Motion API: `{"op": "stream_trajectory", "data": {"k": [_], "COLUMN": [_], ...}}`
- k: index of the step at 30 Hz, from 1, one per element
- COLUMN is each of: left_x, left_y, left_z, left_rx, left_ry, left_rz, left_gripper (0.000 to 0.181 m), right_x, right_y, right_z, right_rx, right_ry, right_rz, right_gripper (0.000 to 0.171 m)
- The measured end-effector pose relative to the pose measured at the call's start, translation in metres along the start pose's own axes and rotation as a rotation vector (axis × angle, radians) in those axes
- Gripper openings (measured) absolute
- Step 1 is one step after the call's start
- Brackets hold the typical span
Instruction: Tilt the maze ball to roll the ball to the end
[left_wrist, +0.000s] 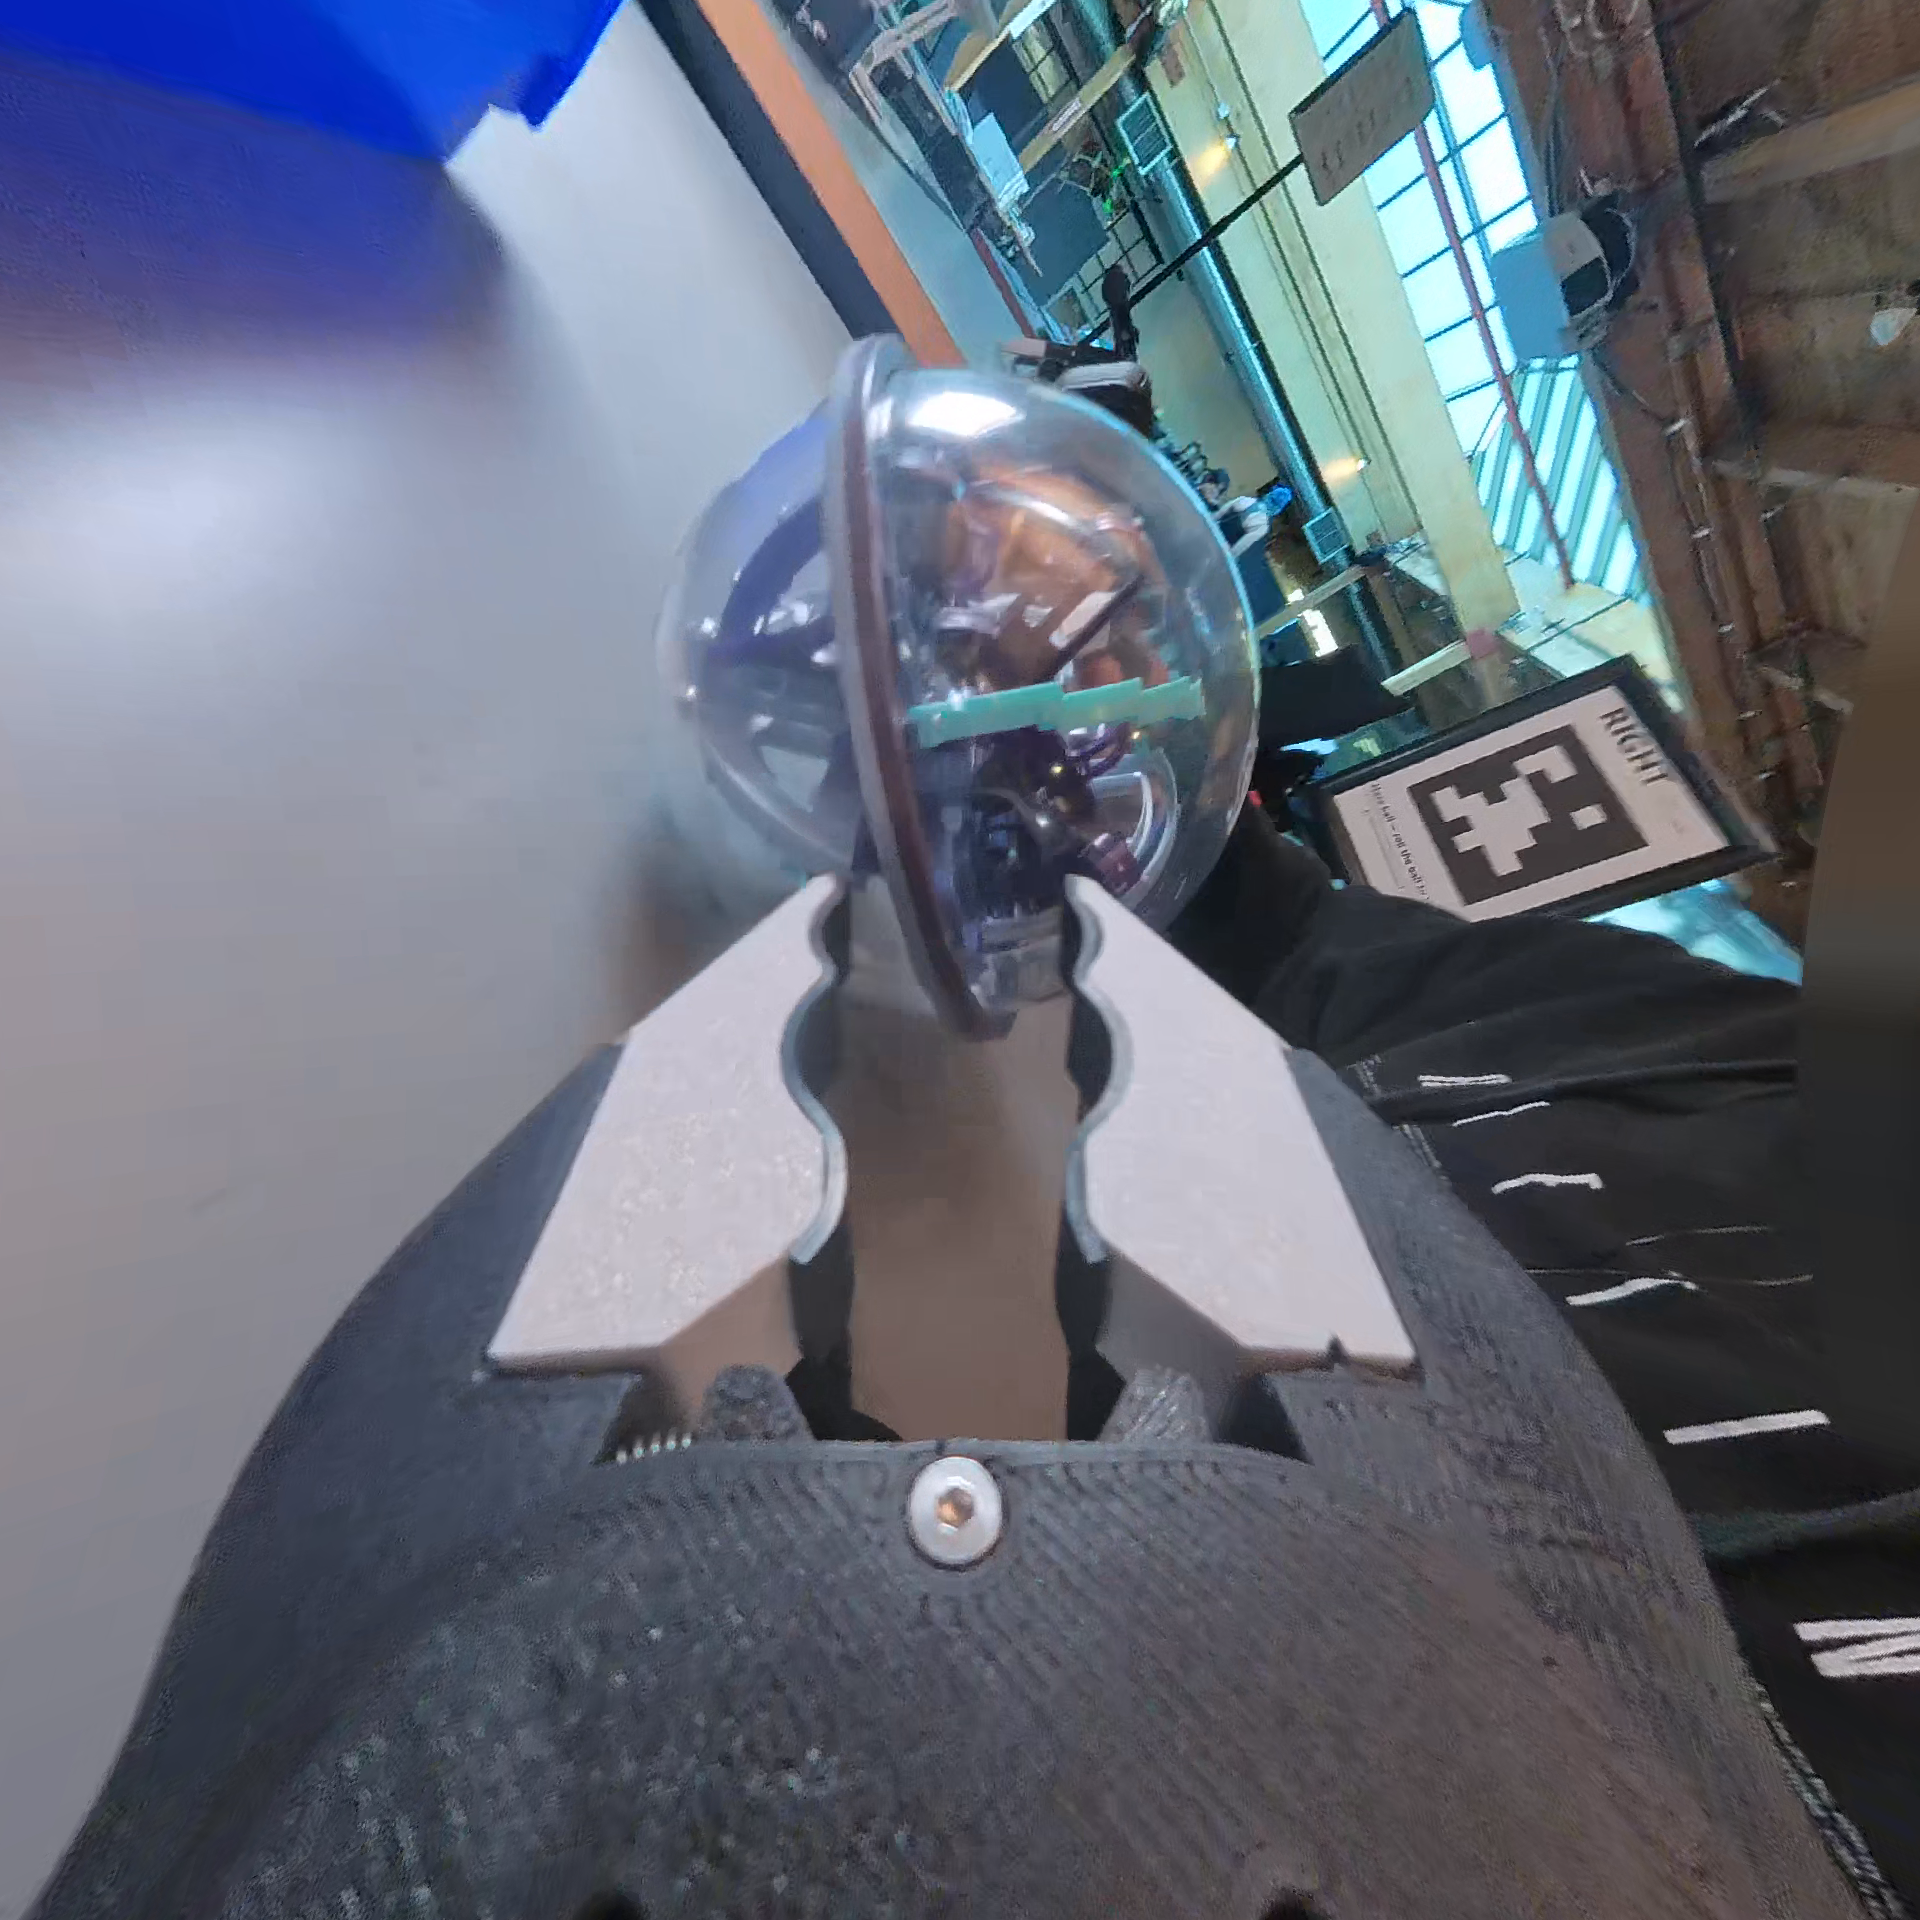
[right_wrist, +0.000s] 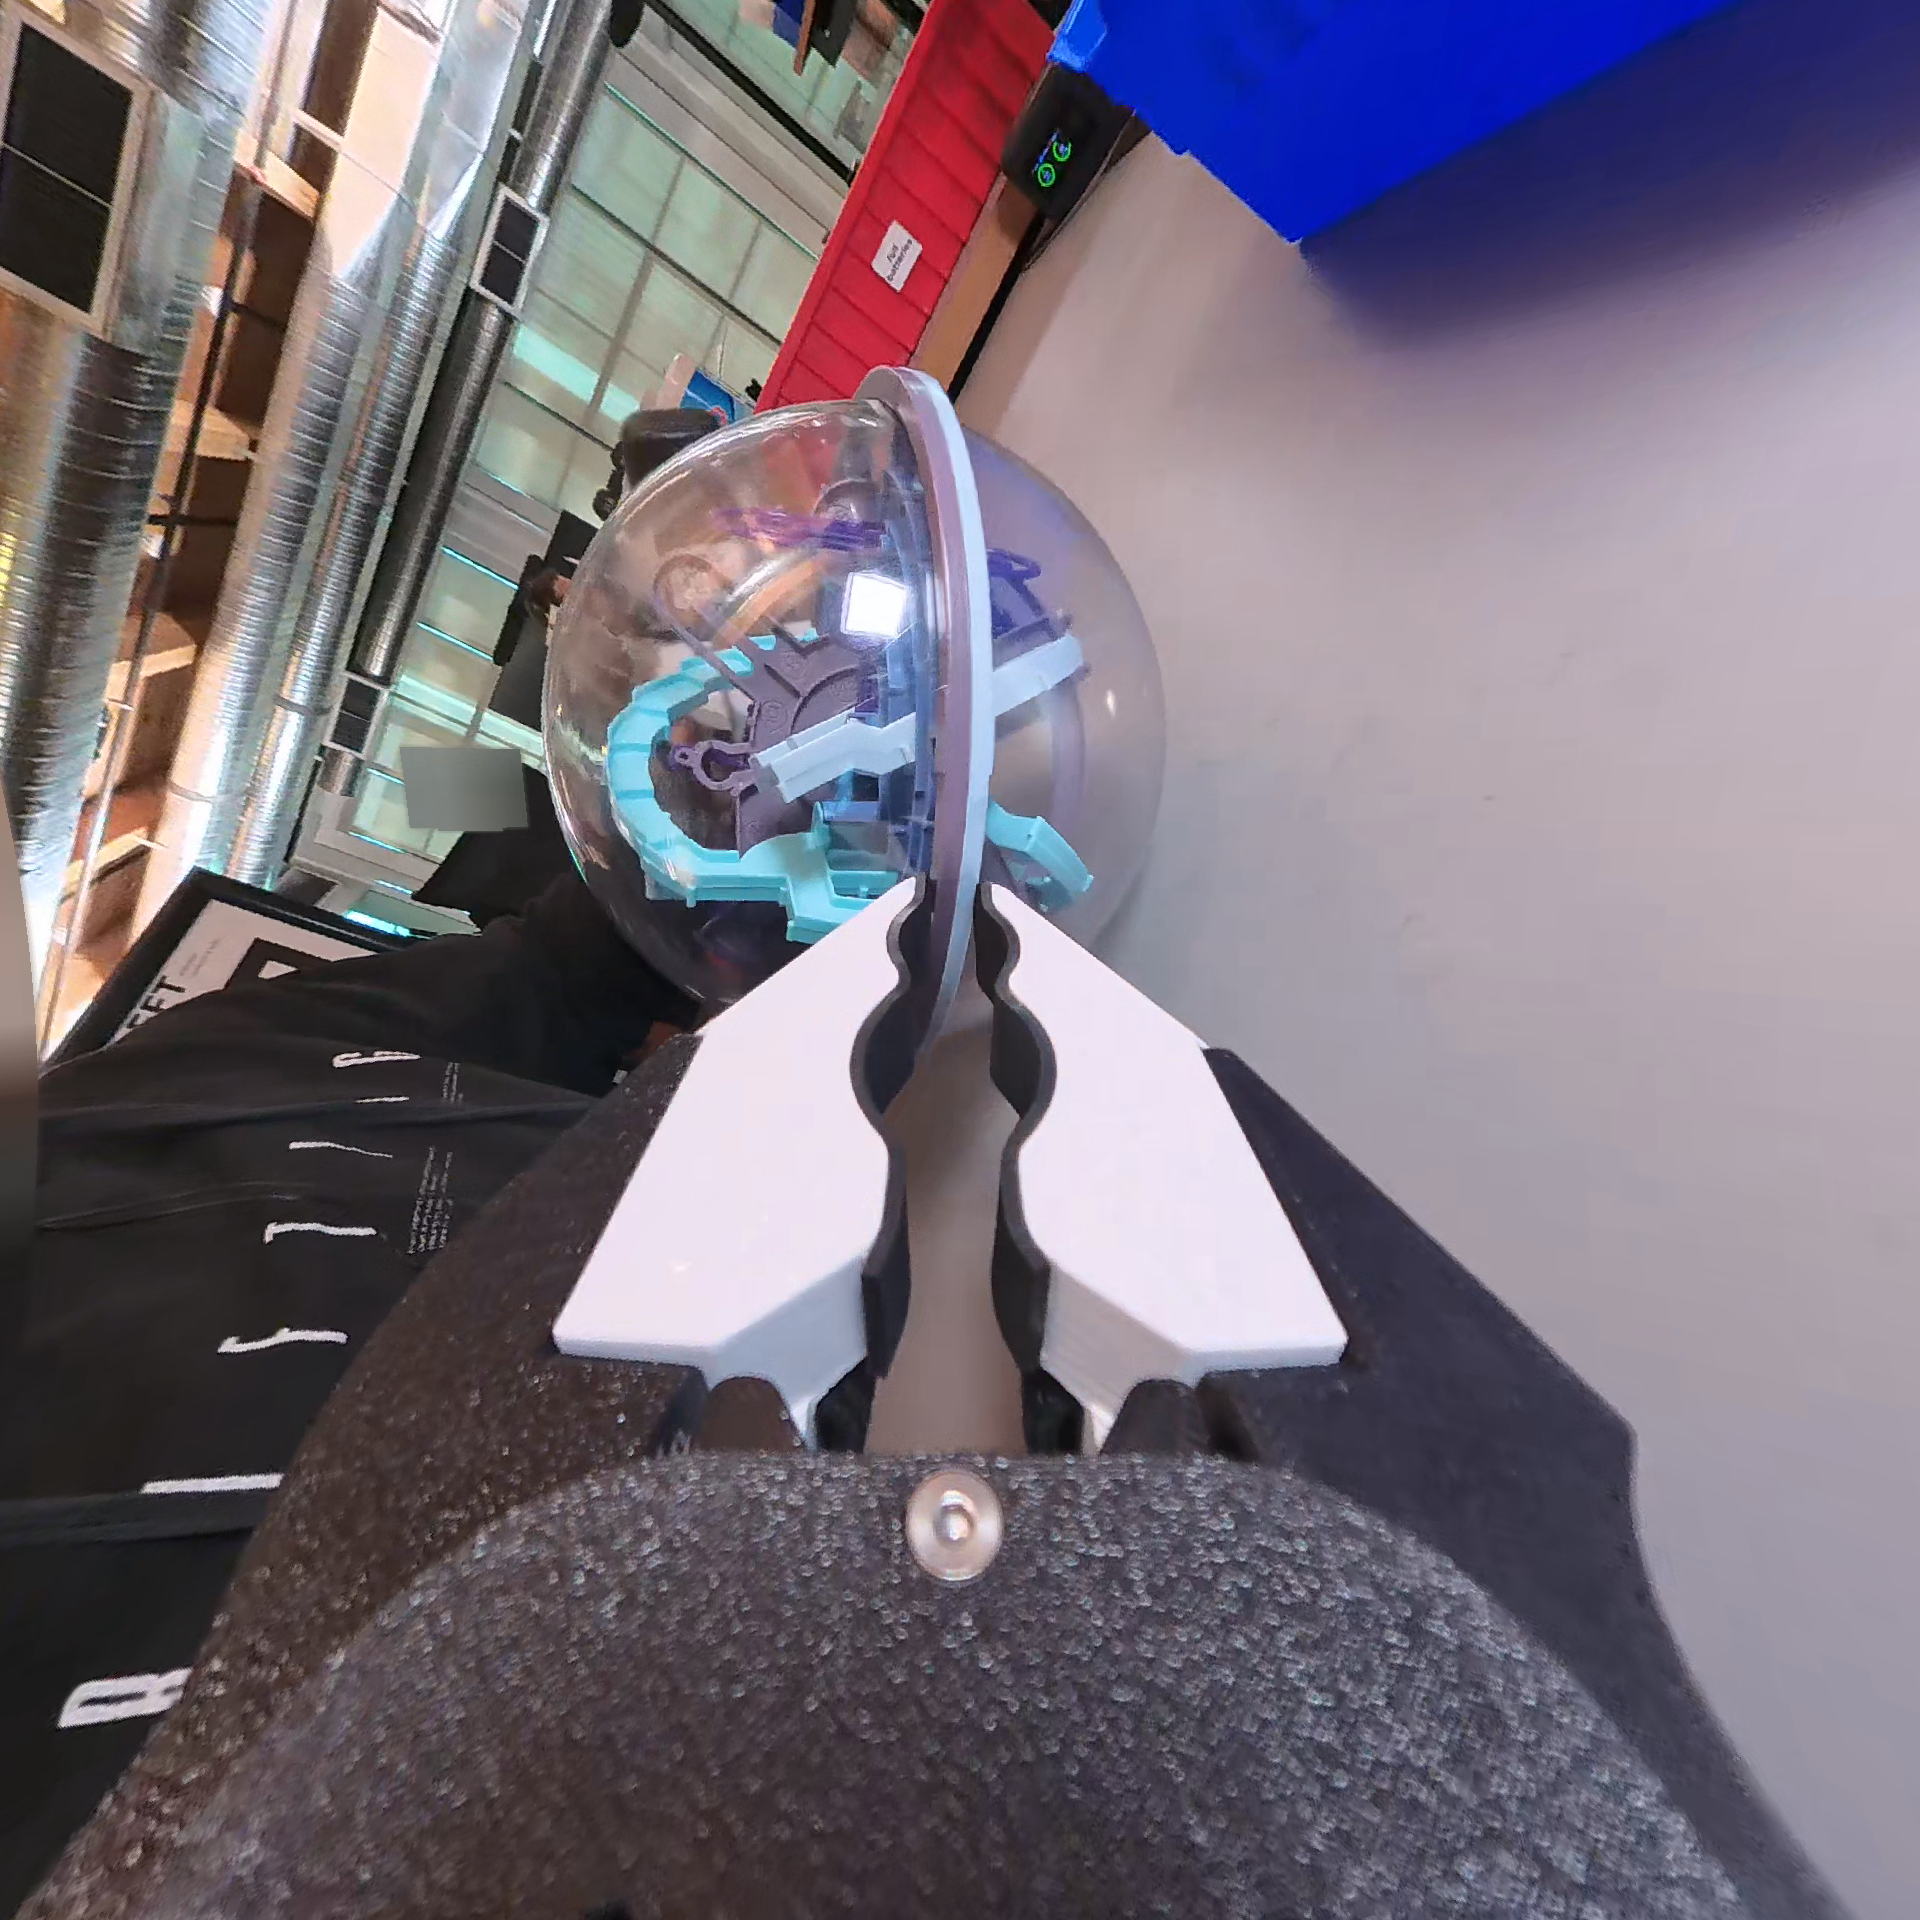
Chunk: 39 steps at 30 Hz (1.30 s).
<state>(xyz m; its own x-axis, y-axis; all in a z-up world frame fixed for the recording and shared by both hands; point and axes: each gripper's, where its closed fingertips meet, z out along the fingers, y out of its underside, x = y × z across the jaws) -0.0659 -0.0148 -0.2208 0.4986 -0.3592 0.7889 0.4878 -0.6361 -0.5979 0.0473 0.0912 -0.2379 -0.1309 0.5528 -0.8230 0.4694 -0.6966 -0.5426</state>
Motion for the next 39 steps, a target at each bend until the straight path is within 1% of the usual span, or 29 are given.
{"op": "stream_trajectory", "data": {"k": [2,5,7,12,16,20,22,23,25,27,30,33,36,39], "left_x": [0.005,0.021,0.031,0.041,0.024,0.020,0.018,0.017,0.015,0.012,0.008,0.007,0.008,0.010], "left_y": [-0.011,-0.035,-0.041,-0.037,-0.026,-0.026,-0.028,-0.029,-0.032,-0.036,-0.042,-0.046,-0.047,-0.047], "left_z": [-0.002,-0.003,0.007,0.053,0.079,0.083,0.082,0.081,0.080,0.079,0.078,0.081,0.085,0.088], "left_rx": [0.012,0.038,-0.022,-0.210,-0.361,-0.400,-0.403,-0.403,-0.404,-0.407,-0.397,-0.383,-0.372,-0.367], "left_ry": [-0.039,-0.135,-0.187,-0.207,-0.265,-0.245,-0.241,-0.239,-0.231,-0.220,-0.201,-0.183,-0.169,-0.163], "left_rz": [0.137,0.470,0.652,0.913,1.078,1.063,1.033,1.018,0.987,0.946,0.874,0.838,0.845,0.855], "left_gripper": [0.061,0.094,0.105,0.130,0.137,0.139,0.138,0.138,0.137,0.137,0.136,0.136,0.136,0.135], "right_x": [0.001,0.002,0.004,0.006,0.007,0.008,0.008,0.007,0.001,-0.005,-0.013,-0.021,-0.018,-0.016], "right_y": [-0.001,-0.003,-0.004,-0.009,-0.009,-0.009,-0.012,-0.015,-0.022,-0.029,-0.028,-0.020,-0.016,-0.012], "right_z": [0.000,0.000,0.000,0.001,0.001,0.000,-0.001,-0.003,-0.008,-0.014,-0.014,-0.002,0.010,0.021], "right_rx": [0.006,0.012,0.015,0.025,0.036,0.041,0.052,0.062,0.104,0.143,0.125,0.088,0.050,0.011], "right_ry": [-0.008,-0.011,-0.011,0.000,0.002,0.022,0.051,0.069,0.103,0.161,0.285,0.335,0.365,0.355], "right_rz": [0.012,0.023,0.035,0.041,0.040,0.007,-0.071,-0.137,-0.303,-0.499,-0.784,-0.931,-0.987,-1.004], "right_gripper": [0.005,0.005,0.005,0.005,0.005,0.006,0.008,0.013,0.028,0.057,0.087,0.101,0.109,0.112]}}
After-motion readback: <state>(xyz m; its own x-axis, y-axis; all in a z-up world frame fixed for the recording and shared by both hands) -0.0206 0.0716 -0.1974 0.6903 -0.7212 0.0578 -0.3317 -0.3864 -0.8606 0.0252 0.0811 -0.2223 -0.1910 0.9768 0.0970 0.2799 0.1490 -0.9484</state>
